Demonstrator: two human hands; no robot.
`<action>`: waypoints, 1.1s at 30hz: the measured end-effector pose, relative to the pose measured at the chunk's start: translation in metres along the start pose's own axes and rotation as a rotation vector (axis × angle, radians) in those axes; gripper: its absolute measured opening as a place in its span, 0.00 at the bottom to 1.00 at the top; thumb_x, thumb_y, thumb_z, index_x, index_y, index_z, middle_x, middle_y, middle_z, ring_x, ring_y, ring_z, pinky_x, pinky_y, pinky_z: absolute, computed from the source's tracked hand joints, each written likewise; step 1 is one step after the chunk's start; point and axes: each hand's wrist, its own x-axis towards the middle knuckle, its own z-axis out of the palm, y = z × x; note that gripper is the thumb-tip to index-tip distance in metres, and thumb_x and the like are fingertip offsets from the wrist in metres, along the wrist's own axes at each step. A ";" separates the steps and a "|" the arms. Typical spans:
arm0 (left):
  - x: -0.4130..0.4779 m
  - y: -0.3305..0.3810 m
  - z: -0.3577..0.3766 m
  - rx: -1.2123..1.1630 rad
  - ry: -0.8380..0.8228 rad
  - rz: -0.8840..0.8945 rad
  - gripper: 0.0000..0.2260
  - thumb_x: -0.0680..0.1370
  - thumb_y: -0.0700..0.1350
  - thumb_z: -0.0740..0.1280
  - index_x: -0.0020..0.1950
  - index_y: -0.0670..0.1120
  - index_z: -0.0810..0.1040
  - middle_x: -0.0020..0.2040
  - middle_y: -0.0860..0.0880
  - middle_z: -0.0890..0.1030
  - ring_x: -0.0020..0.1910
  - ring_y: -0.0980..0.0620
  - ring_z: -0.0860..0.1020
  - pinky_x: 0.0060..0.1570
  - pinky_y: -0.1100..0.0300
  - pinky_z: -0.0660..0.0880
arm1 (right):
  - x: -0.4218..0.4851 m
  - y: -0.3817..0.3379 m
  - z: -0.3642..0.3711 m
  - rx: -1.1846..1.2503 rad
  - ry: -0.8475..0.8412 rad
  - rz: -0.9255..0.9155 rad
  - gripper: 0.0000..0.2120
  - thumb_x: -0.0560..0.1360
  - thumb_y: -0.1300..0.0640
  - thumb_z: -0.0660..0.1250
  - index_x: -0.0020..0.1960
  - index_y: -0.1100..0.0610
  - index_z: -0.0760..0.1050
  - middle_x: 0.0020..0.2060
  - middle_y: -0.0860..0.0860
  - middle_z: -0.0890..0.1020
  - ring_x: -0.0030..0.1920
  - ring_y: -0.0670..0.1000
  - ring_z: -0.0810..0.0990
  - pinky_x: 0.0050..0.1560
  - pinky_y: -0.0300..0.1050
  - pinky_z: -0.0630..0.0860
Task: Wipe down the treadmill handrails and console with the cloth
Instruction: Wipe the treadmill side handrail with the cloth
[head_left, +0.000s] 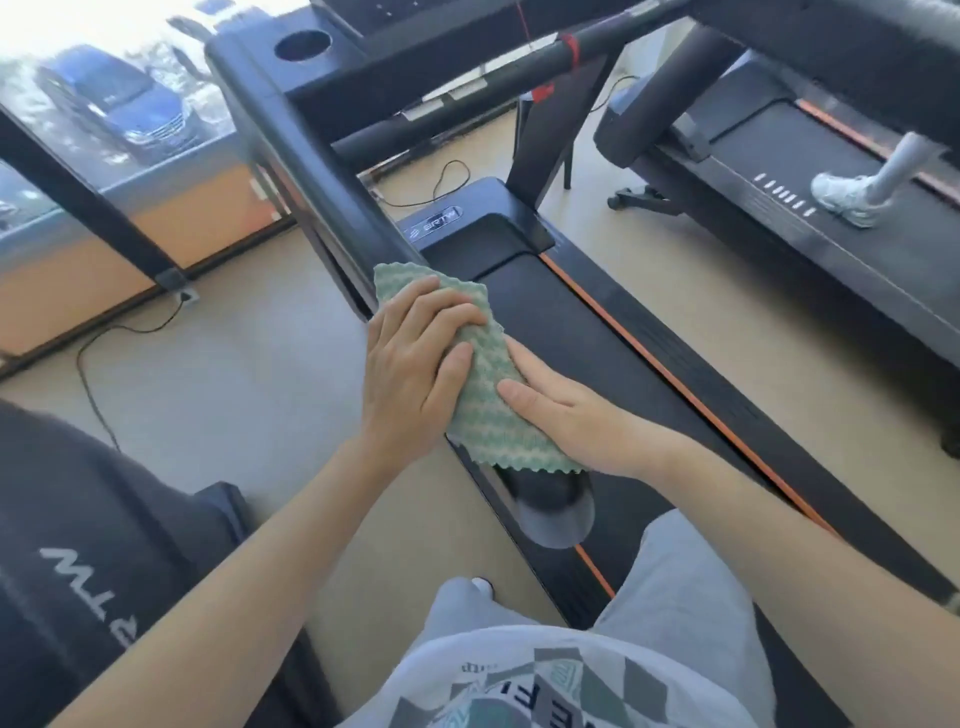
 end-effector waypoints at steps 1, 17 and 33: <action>-0.006 0.009 0.001 0.007 -0.010 -0.038 0.17 0.82 0.46 0.56 0.61 0.46 0.81 0.65 0.51 0.79 0.74 0.46 0.69 0.73 0.48 0.62 | -0.004 0.003 0.000 0.032 -0.017 0.006 0.27 0.85 0.48 0.55 0.81 0.44 0.50 0.74 0.36 0.66 0.73 0.34 0.65 0.74 0.40 0.63; -0.035 0.160 0.016 -0.239 -0.082 -0.949 0.29 0.85 0.46 0.52 0.83 0.46 0.44 0.83 0.49 0.37 0.82 0.54 0.37 0.81 0.58 0.39 | -0.041 -0.021 -0.057 -0.384 -0.343 0.131 0.30 0.83 0.51 0.62 0.82 0.53 0.56 0.76 0.50 0.68 0.74 0.50 0.68 0.75 0.50 0.66; -0.016 0.112 0.012 -0.498 0.140 -1.447 0.36 0.76 0.66 0.66 0.80 0.53 0.64 0.68 0.55 0.80 0.66 0.54 0.79 0.68 0.44 0.75 | 0.022 -0.072 -0.052 -0.116 -0.257 0.192 0.30 0.82 0.62 0.63 0.80 0.45 0.60 0.79 0.45 0.60 0.75 0.41 0.65 0.74 0.42 0.66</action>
